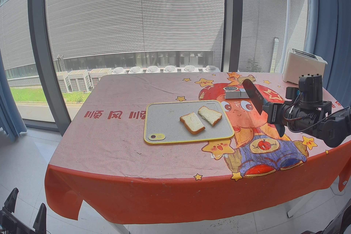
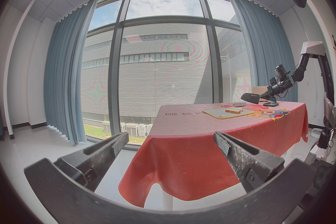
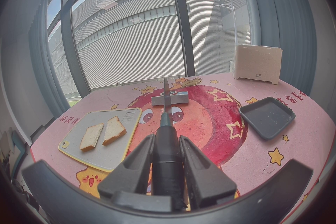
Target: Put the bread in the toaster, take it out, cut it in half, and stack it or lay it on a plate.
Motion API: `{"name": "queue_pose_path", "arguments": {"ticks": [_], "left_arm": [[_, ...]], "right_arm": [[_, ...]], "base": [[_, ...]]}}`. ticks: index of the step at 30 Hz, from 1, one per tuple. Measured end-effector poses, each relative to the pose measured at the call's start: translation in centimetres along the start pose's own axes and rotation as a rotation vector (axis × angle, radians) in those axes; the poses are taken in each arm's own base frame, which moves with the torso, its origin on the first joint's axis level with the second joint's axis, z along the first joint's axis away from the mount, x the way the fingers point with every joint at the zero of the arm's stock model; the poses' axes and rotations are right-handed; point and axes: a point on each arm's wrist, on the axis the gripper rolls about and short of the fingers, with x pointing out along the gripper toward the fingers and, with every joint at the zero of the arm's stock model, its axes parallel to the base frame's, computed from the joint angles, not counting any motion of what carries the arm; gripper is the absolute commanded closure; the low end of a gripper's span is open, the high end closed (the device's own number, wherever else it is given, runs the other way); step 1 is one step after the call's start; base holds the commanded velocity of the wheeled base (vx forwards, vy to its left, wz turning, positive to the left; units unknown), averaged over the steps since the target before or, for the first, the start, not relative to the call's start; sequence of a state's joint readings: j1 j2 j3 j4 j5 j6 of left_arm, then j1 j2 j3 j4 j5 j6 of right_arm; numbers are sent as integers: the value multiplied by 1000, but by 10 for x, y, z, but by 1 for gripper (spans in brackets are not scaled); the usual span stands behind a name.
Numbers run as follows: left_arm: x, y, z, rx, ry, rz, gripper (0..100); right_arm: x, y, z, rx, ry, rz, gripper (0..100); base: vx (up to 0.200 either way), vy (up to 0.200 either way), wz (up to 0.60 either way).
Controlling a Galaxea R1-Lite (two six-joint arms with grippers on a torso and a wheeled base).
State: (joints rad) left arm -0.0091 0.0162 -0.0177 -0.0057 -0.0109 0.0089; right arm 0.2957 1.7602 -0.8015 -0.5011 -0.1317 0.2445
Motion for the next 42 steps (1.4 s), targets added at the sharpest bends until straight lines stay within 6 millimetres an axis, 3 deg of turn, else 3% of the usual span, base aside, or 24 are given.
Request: {"name": "queue_pose_path", "arguments": {"ticks": [31, 42], "left_arm": [[0, 0, 0, 0, 0, 0, 0], [0, 0, 0, 0, 0, 0, 0]], "right_arm": [[7, -4, -2, 29, 13, -15, 100], [18, -6, -7, 41, 37, -23, 100]], "base": [[0, 0, 0], [0, 0, 0]]}}
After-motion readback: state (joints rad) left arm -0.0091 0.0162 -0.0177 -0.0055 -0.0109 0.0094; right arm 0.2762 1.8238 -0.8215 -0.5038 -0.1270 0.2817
